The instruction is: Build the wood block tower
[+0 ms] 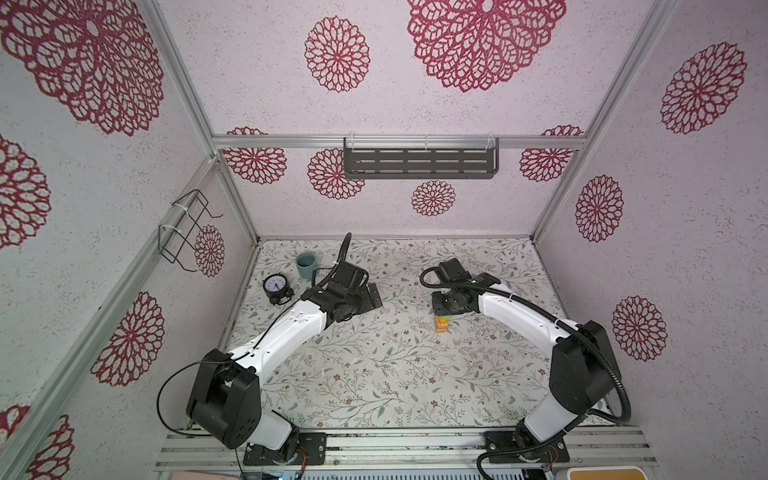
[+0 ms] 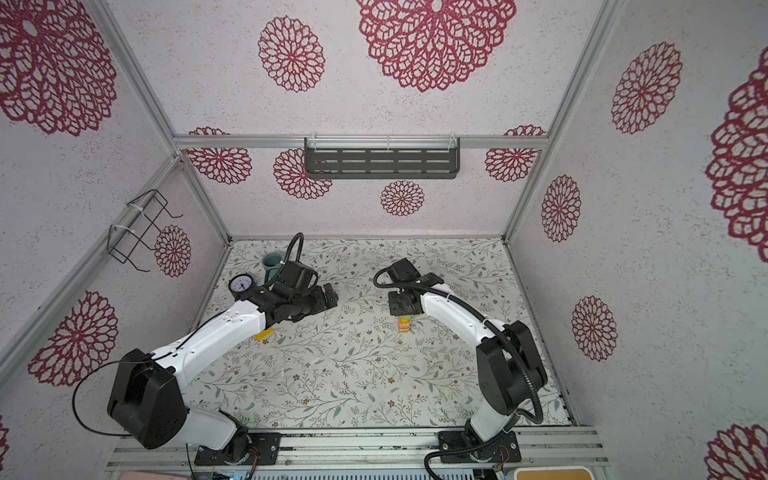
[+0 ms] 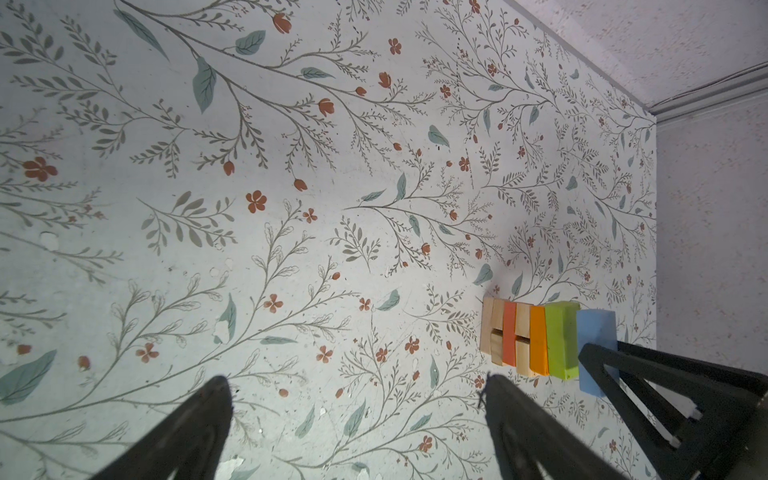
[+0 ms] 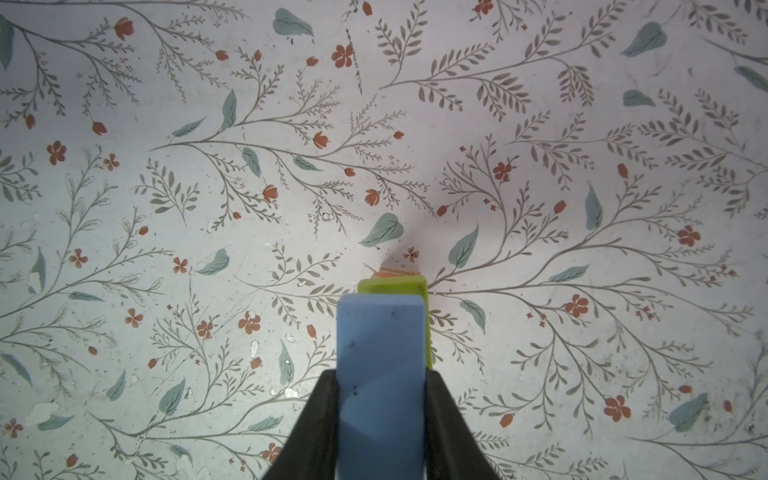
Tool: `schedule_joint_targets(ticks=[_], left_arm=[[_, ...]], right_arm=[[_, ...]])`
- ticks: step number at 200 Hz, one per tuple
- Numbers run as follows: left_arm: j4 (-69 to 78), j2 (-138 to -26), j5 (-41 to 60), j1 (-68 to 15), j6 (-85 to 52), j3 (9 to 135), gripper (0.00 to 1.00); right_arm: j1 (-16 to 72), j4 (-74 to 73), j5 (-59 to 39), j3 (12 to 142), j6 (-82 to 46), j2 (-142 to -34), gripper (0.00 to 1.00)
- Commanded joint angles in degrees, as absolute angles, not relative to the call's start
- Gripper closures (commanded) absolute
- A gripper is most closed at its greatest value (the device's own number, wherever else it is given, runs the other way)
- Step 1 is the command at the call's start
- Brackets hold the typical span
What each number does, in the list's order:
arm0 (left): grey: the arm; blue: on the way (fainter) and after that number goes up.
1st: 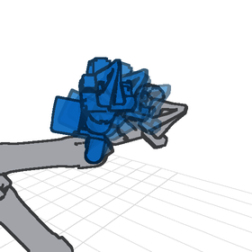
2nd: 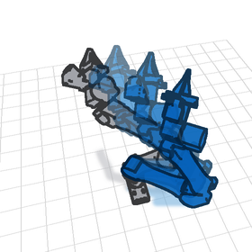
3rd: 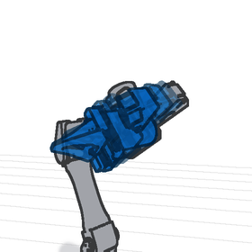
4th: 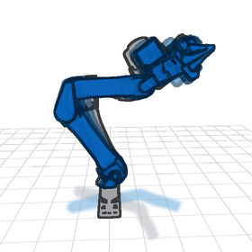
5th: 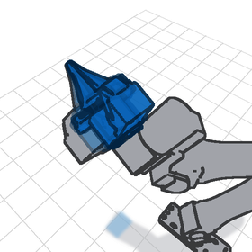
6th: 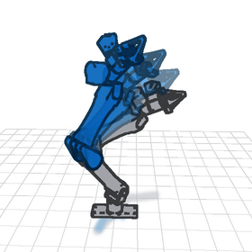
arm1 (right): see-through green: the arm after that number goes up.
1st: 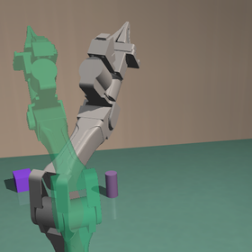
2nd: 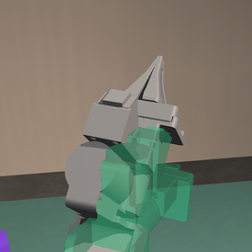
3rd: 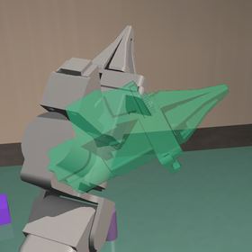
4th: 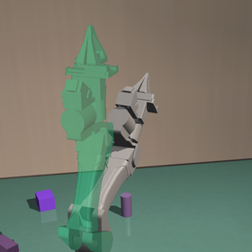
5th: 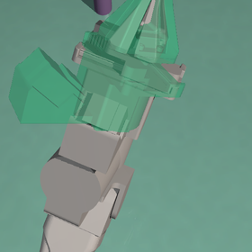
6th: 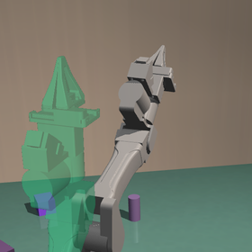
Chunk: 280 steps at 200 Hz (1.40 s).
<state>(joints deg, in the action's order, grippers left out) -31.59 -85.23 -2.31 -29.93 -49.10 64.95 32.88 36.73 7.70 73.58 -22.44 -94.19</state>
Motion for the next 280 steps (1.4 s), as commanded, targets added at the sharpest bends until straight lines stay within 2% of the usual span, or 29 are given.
schedule_joint_targets(ticks=[1, 49, 65, 111, 171, 226, 239, 268, 280], left_arm=[[-31.38, -85.94, -3.10, -30.33, -48.52, 66.22, 0.03], [-31.98, -86.01, -3.40, -30.27, -48.20, 66.53, 0.03], [-32.03, -86.04, -3.42, -30.23, -48.07, 66.53, 0.03], [-32.05, -86.13, -3.52, -30.25, -48.12, 66.53, 0.03], [-34.90, -85.31, -5.74, -29.87, -47.31, 67.39, 0.03], [-39.63, -79.66, -4.79, -22.10, -46.97, 63.99, 0.03], [-40.38, -77.41, -4.68, -19.58, -47.37, 61.82, 0.00], [-41.65, -71.68, -5.71, -14.30, -47.97, 55.58, 0.14], [-41.69, -69.30, -6.44, -12.63, -48.42, 52.44, 0.23]], right_arm=[[32.45, 36.91, 8.49, 73.93, -21.38, -94.56, 0.70], [32.45, 37.00, 9.05, 74.01, -21.27, -95.03, 0.69], [32.47, 37.00, 8.97, 74.09, -21.18, -95.26, 0.63], [32.47, 37.18, 9.47, 73.98, -21.01, -94.92, 0.56], [32.47, 37.32, 9.80, 73.90, -20.80, -93.48, 0.53], [32.28, 34.91, 8.77, 73.45, -19.27, -89.60, 0.50], [32.22, 33.73, 8.24, 73.18, -18.86, -88.81, 0.48], [31.99, 30.70, 6.67, 72.86, -18.18, -87.48, 0.42], [31.99, 29.53, 6.06, 72.58, -17.89, -87.06, 0.41]])
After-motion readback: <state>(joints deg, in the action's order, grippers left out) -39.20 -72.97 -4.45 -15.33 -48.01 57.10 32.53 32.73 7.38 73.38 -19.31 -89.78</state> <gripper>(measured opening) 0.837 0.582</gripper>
